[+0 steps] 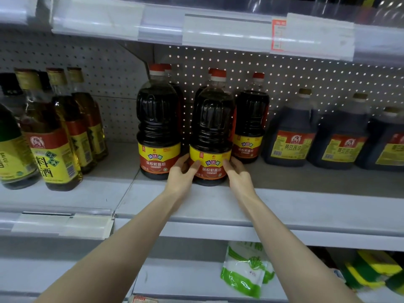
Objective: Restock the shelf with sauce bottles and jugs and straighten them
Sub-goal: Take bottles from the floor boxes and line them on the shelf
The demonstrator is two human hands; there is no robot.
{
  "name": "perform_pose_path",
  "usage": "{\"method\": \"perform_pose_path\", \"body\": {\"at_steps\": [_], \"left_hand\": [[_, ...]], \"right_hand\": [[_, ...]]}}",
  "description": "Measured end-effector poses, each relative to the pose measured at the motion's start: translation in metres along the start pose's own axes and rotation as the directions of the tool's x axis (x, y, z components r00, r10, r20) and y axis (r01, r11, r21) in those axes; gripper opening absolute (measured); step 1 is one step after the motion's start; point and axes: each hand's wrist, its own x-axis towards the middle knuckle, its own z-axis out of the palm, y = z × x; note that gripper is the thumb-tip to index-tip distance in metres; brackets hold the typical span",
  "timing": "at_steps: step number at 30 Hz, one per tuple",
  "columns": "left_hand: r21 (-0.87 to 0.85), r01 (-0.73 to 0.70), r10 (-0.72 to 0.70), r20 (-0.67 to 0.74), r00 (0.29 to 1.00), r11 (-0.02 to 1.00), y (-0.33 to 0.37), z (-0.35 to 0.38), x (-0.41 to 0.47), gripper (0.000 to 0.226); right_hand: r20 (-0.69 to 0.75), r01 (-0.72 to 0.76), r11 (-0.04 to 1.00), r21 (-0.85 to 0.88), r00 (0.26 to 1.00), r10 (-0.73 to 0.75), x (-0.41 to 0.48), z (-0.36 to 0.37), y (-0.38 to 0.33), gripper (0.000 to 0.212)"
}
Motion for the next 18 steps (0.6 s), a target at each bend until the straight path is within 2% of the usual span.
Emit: {"method": "perform_pose_path", "body": {"at_steps": [18], "left_hand": [[-0.014,0.06,-0.06,0.02,0.998,0.998,-0.012,-0.003,0.017,0.053]], "right_hand": [[-0.01,0.005,0.997,-0.074,1.0,-0.006,0.012,0.001,0.005,0.049]]}}
